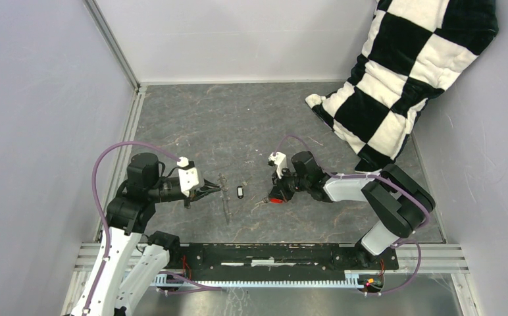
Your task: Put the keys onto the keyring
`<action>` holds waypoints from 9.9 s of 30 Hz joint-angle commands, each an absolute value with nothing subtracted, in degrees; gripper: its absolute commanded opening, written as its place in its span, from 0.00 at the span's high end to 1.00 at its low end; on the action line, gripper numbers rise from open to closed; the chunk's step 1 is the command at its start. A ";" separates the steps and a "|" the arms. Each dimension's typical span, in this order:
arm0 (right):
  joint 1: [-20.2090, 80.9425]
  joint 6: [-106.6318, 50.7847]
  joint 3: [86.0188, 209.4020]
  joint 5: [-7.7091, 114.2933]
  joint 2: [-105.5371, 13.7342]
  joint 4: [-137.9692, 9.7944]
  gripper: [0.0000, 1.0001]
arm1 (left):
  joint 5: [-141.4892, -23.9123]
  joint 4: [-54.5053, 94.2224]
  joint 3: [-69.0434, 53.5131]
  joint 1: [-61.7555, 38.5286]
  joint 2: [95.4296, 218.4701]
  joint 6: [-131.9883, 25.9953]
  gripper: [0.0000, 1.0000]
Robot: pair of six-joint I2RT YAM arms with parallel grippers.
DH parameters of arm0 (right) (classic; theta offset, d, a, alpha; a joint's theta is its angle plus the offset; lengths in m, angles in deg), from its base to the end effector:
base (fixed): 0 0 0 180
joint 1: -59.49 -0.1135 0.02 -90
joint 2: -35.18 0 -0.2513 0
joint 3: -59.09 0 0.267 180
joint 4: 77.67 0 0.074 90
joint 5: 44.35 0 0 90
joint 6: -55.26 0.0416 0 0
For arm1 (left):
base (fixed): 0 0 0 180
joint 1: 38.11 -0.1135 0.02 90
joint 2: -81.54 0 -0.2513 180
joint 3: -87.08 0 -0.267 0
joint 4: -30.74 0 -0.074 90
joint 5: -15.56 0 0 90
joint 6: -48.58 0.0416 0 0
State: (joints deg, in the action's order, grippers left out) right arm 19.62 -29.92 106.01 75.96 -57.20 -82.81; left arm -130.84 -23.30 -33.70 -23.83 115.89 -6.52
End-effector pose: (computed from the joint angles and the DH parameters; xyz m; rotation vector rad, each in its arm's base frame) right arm 0.2180 0.2094 0.1032 -0.9856 2.1457 0.9992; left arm 0.1266 -0.0680 0.3203 1.2843 1.4232 -0.7725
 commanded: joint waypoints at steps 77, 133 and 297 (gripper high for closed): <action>-12.76 -38.34 138.27 43.22 -42.25 -67.52 1.00 | -126.88 -21.13 -32.91 -23.70 116.82 -11.95 0.98; -6.41 -24.51 128.05 52.43 -35.46 -79.18 1.00 | -138.11 3.35 -37.39 -23.70 111.59 -22.22 0.98; 5.31 -9.69 136.25 80.80 -32.63 -88.02 0.85 | -135.18 35.37 -30.02 -23.35 118.87 -56.60 0.98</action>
State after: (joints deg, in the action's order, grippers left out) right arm 5.19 -10.68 133.77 78.40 -32.41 -85.63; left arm -138.78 36.63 -30.64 -23.50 119.94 -59.90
